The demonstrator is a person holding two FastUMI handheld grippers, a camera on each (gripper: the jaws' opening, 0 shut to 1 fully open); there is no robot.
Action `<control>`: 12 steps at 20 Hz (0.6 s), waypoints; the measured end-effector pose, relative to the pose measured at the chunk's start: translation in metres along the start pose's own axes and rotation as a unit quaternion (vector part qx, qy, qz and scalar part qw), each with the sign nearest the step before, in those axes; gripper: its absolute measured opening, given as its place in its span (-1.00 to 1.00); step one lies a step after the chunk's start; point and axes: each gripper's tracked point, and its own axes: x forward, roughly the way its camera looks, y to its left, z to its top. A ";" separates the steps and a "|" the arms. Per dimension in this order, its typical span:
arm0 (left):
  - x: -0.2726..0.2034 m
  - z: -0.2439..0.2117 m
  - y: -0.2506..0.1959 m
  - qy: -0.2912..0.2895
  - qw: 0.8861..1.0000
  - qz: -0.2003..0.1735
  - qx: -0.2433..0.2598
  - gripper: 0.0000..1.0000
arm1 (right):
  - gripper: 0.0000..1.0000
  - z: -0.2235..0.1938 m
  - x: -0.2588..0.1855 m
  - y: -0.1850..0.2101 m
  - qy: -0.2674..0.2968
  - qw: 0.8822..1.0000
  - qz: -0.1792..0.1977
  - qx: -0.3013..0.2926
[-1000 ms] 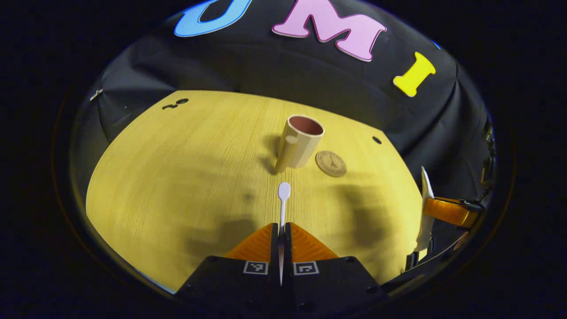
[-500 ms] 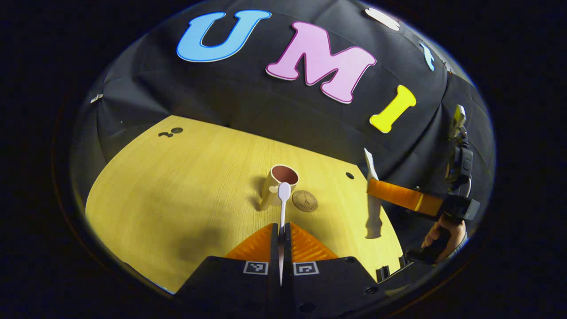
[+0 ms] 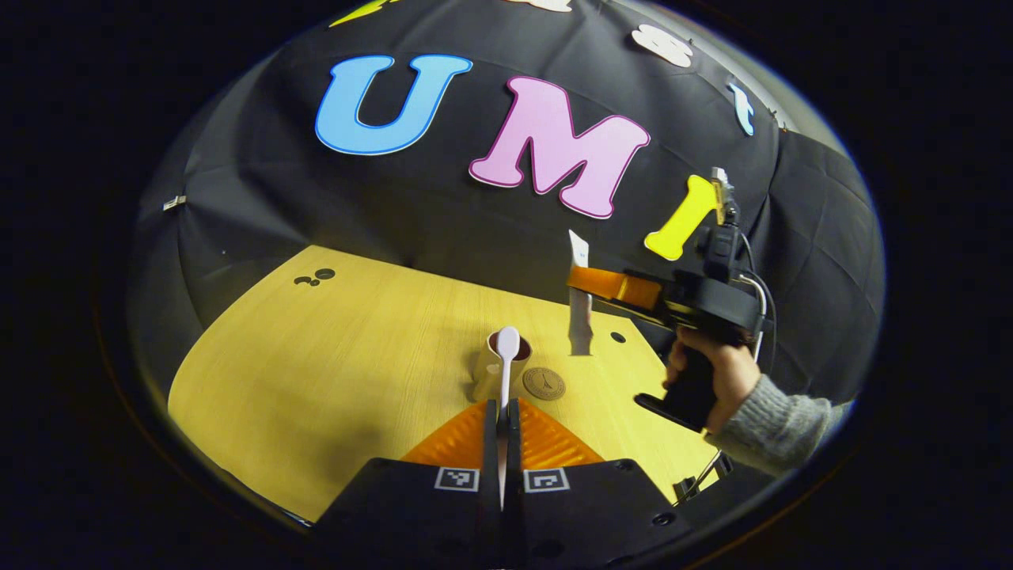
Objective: Put the toothbrush and toothpaste on the desktop into the cup, then pick up the cup and place it on the coaster on the desktop.
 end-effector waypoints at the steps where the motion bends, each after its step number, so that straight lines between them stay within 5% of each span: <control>1: 0.000 0.000 -0.002 -0.005 1.000 -0.004 -0.002 -0.88 | -0.36 -0.003 0.010 -0.002 -0.004 1.000 0.000 -0.001; 12: 0.041 -0.001 0.015 -0.041 0.999 -0.009 0.014 -0.87 | -0.36 -0.057 0.091 -0.023 -0.030 1.000 -0.003 0.005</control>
